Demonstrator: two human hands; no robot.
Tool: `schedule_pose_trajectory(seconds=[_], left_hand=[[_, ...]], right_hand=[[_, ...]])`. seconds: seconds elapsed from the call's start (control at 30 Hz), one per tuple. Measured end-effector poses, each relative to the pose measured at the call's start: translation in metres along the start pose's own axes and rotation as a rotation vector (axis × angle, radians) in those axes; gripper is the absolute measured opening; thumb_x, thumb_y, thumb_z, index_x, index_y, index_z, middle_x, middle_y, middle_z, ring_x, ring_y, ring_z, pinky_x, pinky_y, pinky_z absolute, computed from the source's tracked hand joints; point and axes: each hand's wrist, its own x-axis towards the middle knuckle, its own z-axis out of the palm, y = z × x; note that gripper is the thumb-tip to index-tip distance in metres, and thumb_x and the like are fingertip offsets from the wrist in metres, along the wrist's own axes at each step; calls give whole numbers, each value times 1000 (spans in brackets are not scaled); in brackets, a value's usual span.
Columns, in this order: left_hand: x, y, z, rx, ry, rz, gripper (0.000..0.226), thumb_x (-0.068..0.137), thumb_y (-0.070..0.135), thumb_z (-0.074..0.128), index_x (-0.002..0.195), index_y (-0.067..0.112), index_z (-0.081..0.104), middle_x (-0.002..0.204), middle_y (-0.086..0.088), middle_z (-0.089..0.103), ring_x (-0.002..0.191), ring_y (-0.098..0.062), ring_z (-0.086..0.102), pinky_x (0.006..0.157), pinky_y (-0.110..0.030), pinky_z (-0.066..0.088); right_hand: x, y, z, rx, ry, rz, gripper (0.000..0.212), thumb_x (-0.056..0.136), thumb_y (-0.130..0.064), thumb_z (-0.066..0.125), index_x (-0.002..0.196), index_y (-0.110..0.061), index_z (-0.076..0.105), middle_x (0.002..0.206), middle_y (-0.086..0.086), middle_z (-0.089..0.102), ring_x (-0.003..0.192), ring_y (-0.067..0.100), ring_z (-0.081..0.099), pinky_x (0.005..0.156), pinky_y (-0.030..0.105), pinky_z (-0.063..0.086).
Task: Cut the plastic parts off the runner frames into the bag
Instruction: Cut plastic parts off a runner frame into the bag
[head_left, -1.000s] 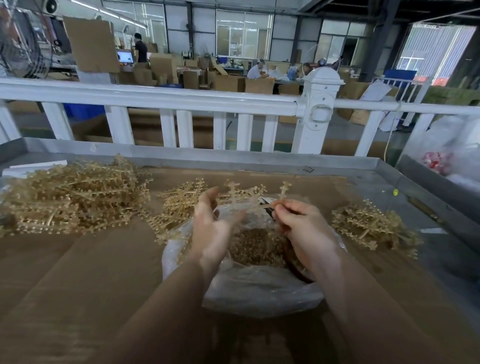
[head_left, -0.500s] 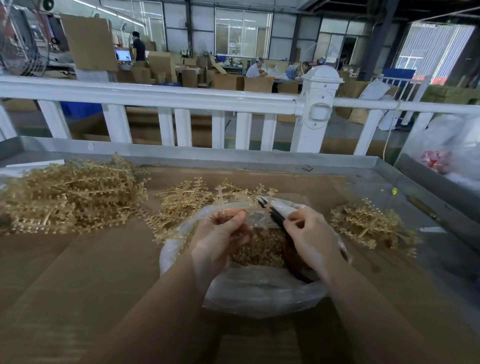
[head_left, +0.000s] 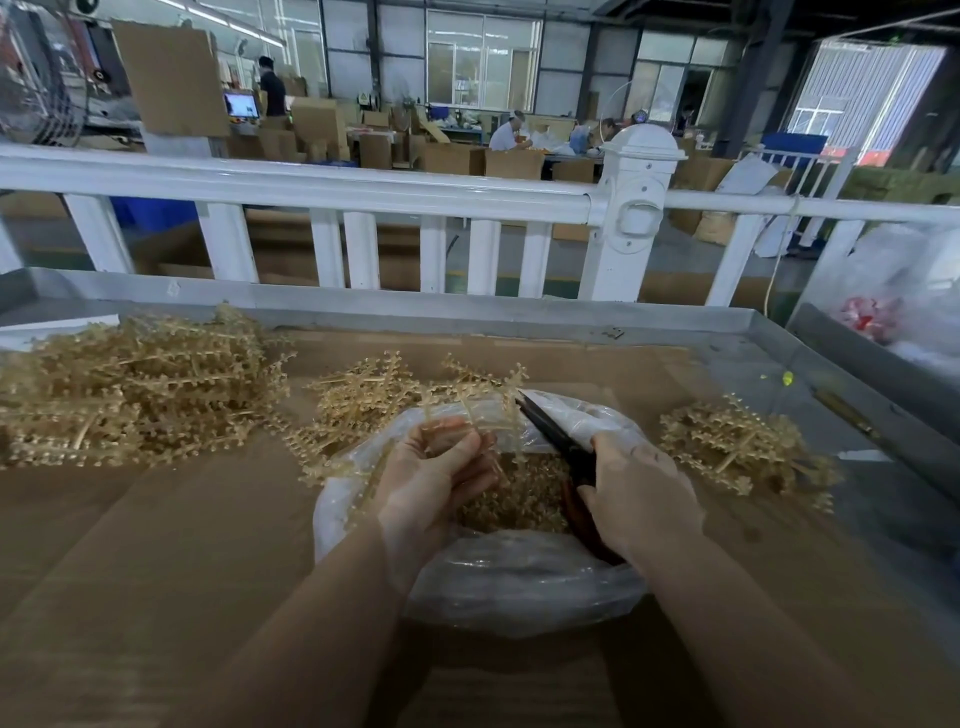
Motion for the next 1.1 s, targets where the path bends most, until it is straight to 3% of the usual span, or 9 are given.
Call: schedule_pose_trajectory(seconds=[0.23,0.33,0.4,0.5,0.67,0.77,0.9,1.0,1.1], left_hand=[[2,-2,-4,-3,-22,1,39,81,-5,63,120,-2,55,107,-20,69,70,-17,71,59,-25,58],[1,-1,-5,-23,-37,-1,44,77,-2,65,120,-2,56,103,-18,71,71,-17,72,58,-24,57],[1,0,-5,-57,-50,-3,48,72,-1,66,119,-3,57,96,-15,73,70,-18,72,57,-23,56],[2,1,-4,-125,-66,-1,53,67,-1,66,119,-1,57,85,-11,73,71,-18,72,57,-23,57],[1,3,0,-192,-67,10,47,63,-5,65,109,3,60,83,-11,73,73,-17,72,56,-21,56],[0,2,2,-187,-46,36,32,70,-8,63,98,6,61,77,-10,73,68,-16,72,53,-19,55],[0,3,2,-156,-34,25,23,81,-11,58,98,4,61,80,-12,72,66,-17,71,55,-23,58],[1,4,2,-176,-21,14,21,78,-9,61,93,6,62,78,-11,72,64,-16,70,53,-23,57],[2,4,2,-193,-22,16,33,68,-3,65,99,4,61,77,-10,72,64,-16,70,53,-22,56]], right_hand=[[-3,3,6,96,148,-55,44,98,-35,39,140,-25,32,125,18,47,111,29,50,89,32,41],[0,9,-3,426,188,-93,42,97,-36,44,138,-35,38,115,6,51,86,12,54,73,18,42],[1,12,-10,663,112,-111,34,93,-45,50,126,-49,45,109,-9,58,87,7,59,77,26,51],[-5,10,-22,996,-5,-77,26,84,-43,67,101,-57,53,91,-12,64,70,8,68,63,36,59],[-15,0,-33,1218,-35,-138,26,86,-26,69,106,-39,61,72,-21,66,62,-1,65,48,13,48],[-21,-5,-37,1215,0,-168,26,82,-25,72,102,-38,62,66,-8,65,61,-6,62,45,6,42],[-26,-8,-38,1185,53,-146,23,79,-32,74,99,-33,63,69,-8,65,53,-6,59,40,5,36],[-27,-8,-36,1147,81,-156,26,79,-33,75,100,-30,60,70,-9,63,52,-8,57,39,4,34],[-27,-9,-30,1053,126,-229,31,77,-31,77,99,-28,55,69,-18,55,60,-23,51,46,-1,34]])
